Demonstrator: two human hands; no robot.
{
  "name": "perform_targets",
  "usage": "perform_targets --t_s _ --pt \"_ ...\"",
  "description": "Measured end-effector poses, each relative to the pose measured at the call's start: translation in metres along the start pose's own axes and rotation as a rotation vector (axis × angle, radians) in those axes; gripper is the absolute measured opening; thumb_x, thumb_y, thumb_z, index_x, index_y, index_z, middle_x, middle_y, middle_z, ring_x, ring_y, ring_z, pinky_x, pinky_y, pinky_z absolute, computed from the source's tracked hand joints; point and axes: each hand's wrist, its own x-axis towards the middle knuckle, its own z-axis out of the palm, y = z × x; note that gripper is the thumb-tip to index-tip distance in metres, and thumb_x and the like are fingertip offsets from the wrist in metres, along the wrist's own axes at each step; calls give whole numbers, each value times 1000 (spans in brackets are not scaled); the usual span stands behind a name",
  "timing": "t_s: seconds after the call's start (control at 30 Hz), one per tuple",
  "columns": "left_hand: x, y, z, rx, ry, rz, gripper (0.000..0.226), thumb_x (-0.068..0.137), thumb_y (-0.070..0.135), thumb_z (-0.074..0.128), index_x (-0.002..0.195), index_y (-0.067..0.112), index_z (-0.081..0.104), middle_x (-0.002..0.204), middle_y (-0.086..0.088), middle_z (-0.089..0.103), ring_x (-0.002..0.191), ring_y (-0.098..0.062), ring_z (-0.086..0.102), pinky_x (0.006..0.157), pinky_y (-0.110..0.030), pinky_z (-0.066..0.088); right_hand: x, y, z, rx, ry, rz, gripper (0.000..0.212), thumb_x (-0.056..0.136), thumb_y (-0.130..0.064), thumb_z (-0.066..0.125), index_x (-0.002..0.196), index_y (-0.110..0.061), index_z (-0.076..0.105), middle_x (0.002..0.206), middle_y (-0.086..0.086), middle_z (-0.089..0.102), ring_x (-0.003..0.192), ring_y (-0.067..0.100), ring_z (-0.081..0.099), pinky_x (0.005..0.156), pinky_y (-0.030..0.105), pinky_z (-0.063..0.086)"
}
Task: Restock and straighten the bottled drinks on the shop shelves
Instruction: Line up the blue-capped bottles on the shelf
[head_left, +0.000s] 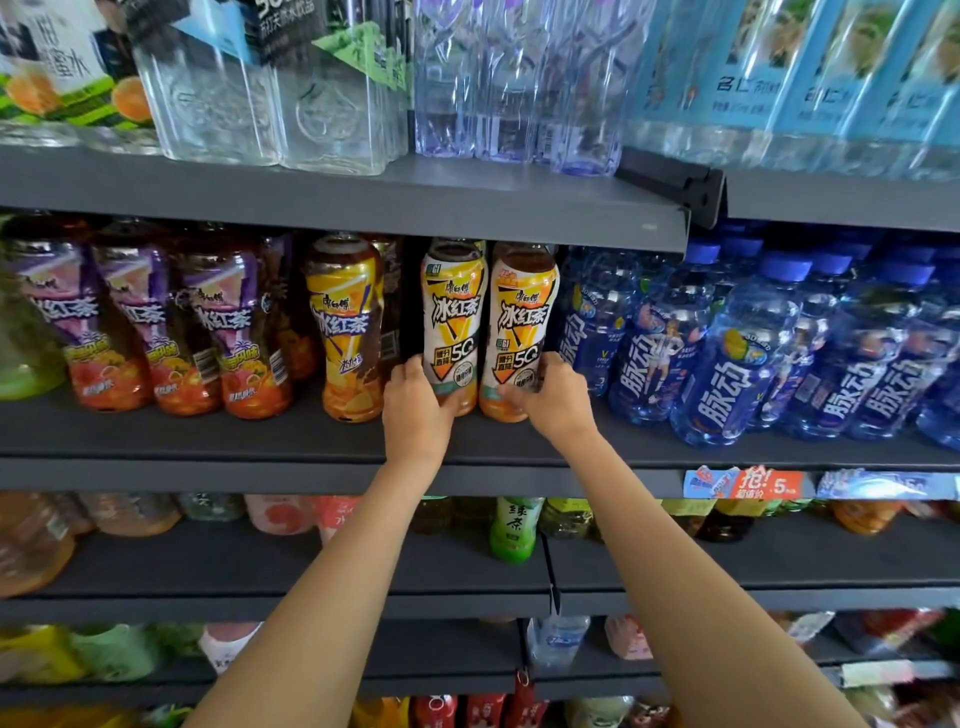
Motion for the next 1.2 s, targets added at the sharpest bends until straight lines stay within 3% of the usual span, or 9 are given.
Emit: perform_targets --t_s 0.3,0.37,0.47,0.57,0.67,0.83,0.97,1.1,1.2 --pt "-5 3 -4 8 -13 -6 53 83 25 67 125 3 44 122 -14 49 116 -29 47 92 -35 41 -5 -5 13 -52 91 38 47 82 -31 69 114 -3 47 113 14 61 107 30 56 77 33 44" --pt "-14 7 -7 -31 69 25 47 83 17 66 123 2 46 119 -15 48 112 -29 48 90 -34 41 -5 -3 9 -34 42 43 47 82 -30 69 115 -3 47 114 15 61 106 31 57 81 38 48" --pt "-34 19 -9 -115 236 248 34 82 4 61 114 0 50 108 -16 50 101 -29 51 85 -36 45 -11 4 -6 -49 33 -12 52 85 -25 66 127 -3 43 121 16 59 113 31 56 90 39 47" --pt "-48 45 -1 -176 167 459 29 83 -2 56 111 2 52 106 -12 53 101 -23 53 86 -24 41 -23 13 -31 -115 269 -205 47 86 -17 64 126 -1 46 123 16 55 115 31 50 95 39 43" --pt "-54 75 21 -173 12 563 37 86 -1 53 122 2 48 117 -13 53 111 -25 51 96 -27 38 -22 29 -58 -324 615 -378 45 76 -6 69 117 2 51 122 22 49 109 35 45 93 41 42" --pt "-39 108 61 -188 -163 333 56 92 10 50 143 7 25 145 -11 33 134 -24 31 107 -29 26 1 54 -95 -692 741 -270 79 63 -23 83 128 3 46 134 28 46 117 41 51 92 46 46" --pt "-22 119 87 -220 -243 212 70 91 8 52 148 10 12 154 -10 19 141 -23 21 109 -26 20 17 61 -95 -842 737 -242 99 61 -44 82 139 -7 33 138 17 48 121 29 53 93 37 46" --pt "-11 124 109 -216 -221 -32 80 89 15 57 149 12 4 148 -16 31 130 -33 39 103 -40 36 31 69 -93 -819 738 -263 109 57 -43 84 142 -11 24 131 21 53 126 29 47 97 35 28" --pt "-3 127 117 -78 -237 -122 80 88 25 61 147 10 9 144 -19 36 127 -39 40 102 -47 36 36 77 -96 -774 761 -316 113 51 -36 88 142 -11 26 124 23 57 126 28 38 96 35 25"
